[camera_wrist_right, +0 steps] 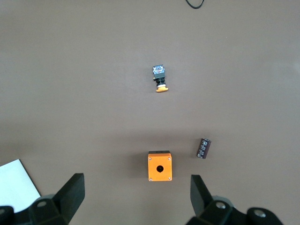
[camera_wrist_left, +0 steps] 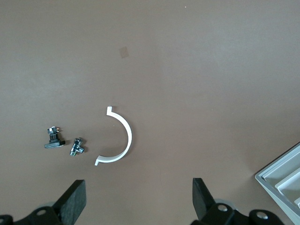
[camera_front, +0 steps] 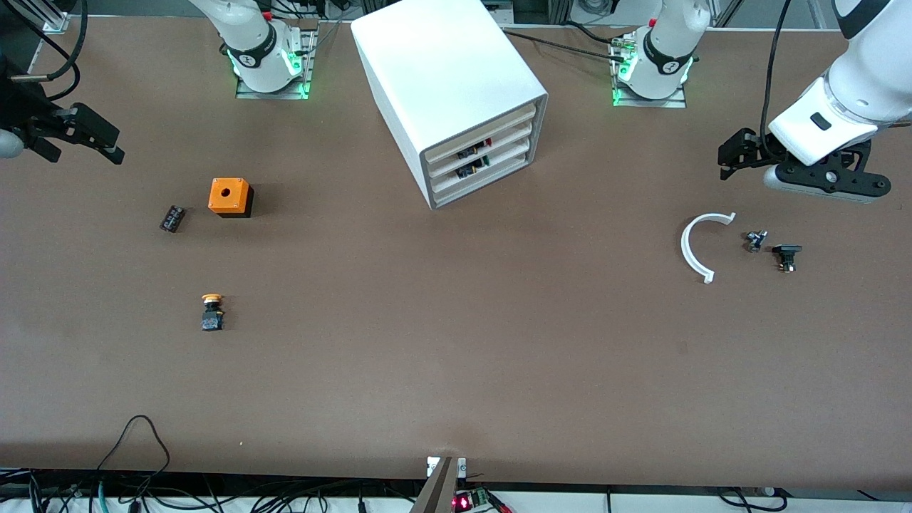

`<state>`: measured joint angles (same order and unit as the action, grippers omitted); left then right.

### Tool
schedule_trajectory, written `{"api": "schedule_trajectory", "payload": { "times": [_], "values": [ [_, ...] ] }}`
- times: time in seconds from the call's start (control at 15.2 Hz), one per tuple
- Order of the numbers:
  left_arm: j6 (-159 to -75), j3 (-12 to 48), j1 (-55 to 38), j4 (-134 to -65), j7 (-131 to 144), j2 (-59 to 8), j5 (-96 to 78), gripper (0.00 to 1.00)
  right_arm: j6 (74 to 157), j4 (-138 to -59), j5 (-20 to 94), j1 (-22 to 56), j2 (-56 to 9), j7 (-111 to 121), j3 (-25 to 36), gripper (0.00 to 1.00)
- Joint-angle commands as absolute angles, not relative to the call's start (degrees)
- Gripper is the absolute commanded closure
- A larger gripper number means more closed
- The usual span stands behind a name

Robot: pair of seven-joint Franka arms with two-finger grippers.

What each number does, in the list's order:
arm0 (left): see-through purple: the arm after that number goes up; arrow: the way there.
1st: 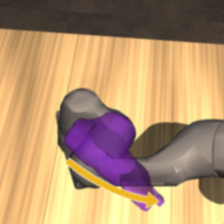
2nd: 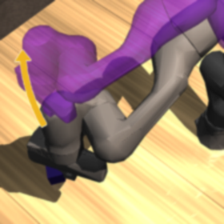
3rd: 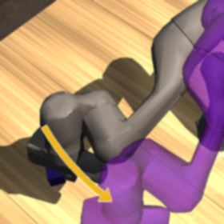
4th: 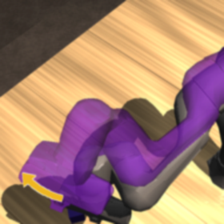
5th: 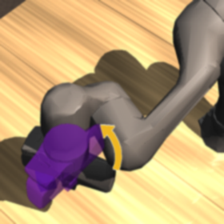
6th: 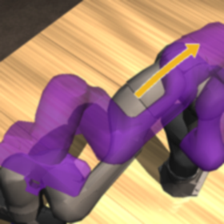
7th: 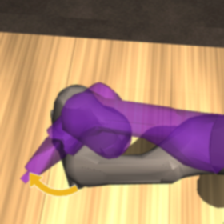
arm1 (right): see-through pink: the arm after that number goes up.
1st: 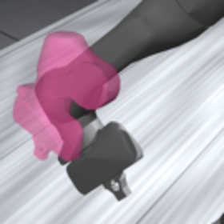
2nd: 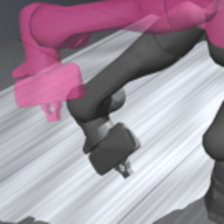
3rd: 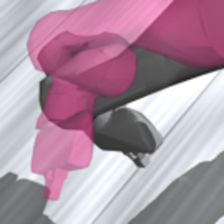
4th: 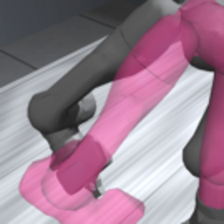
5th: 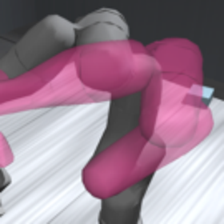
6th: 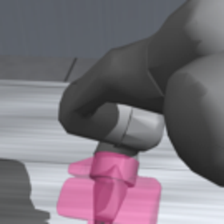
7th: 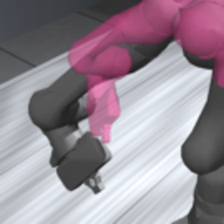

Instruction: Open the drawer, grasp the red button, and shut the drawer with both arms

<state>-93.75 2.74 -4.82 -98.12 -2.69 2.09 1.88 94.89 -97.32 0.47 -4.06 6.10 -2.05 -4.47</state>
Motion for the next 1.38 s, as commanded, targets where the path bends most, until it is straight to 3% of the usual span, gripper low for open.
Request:
{"api": "schedule_trajectory", "payload": {
  "times": [0.0, 0.66, 1.31],
  "values": [
    [-92.46, 2.9, -4.83, -97.21, -2.11, 2.46, 1.05, 0.0, 93.78, -96.23, -0.18, -4.22, 5.27, -2.72, -4.57, 0.0],
    [-91.59, 2.81, -4.83, -97.21, -2.11, 2.46, 0.79, 0.0, 91.85, -97.55, -0.35, -3.96, 3.79, -2.99, -4.75, 0.0],
    [-78.92, 2.99, -5.71, -97.82, -4.82, -0.17, -12.82, 0.0, 97.55, -97.65, -0.26, -1.86, -4.48, -2.02, -4.75, 0.0]
  ]
}}
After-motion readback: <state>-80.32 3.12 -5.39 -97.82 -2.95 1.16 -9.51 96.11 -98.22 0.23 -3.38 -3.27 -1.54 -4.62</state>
